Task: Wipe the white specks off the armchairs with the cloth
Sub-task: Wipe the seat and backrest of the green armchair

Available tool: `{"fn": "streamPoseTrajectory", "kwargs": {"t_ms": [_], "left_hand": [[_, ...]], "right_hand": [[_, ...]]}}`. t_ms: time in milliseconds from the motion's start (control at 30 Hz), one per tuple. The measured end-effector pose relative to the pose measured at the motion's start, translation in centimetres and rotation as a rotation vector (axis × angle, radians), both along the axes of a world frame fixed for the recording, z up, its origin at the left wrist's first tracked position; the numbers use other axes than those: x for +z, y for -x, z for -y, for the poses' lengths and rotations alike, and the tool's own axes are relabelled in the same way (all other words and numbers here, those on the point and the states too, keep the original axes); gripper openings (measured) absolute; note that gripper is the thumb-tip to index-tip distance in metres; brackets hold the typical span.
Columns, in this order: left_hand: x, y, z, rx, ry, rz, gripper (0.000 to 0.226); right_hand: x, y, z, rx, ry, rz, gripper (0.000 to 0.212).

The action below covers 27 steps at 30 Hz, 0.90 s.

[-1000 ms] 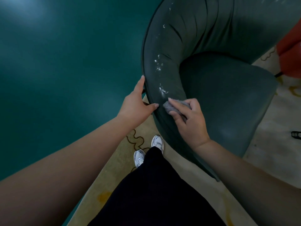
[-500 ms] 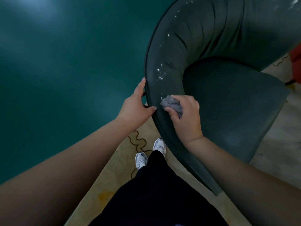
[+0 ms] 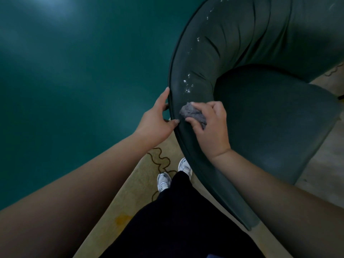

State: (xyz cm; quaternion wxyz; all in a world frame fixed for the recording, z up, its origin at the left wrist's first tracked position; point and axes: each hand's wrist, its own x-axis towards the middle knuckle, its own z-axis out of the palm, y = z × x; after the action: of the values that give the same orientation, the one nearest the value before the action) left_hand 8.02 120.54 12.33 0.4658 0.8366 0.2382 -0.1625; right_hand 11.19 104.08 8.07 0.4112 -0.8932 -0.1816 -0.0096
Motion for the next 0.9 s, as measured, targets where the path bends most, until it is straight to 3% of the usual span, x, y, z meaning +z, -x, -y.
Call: {"fn": "streamPoseTrajectory", "kwargs": {"t_ms": [167, 400, 600, 900], "left_hand": [[-0.3, -0.4, -0.2, 0.006, -0.001, 0.008, 0.087], [-0.9, -1.4, -0.5, 0.038, 0.039, 0.007, 0.088], [-1.4, -1.9, -1.0, 0.076, 0.111, 0.039, 0.084], [-1.5, -4.4, -2.2, 0.031, 0.108, 0.029, 0.083]], "right_hand": [[-0.2, 2.6, 1.8, 0.02, -0.012, 0.019, 0.041], [0.2, -2.5, -1.3, -0.013, 0.024, 0.048, 0.037], [0.2, 1.6, 1.0, 0.037, -0.006, 0.022, 0.046], [0.7, -4.9, -3.0, -0.074, -0.02, 0.003, 0.038]]}}
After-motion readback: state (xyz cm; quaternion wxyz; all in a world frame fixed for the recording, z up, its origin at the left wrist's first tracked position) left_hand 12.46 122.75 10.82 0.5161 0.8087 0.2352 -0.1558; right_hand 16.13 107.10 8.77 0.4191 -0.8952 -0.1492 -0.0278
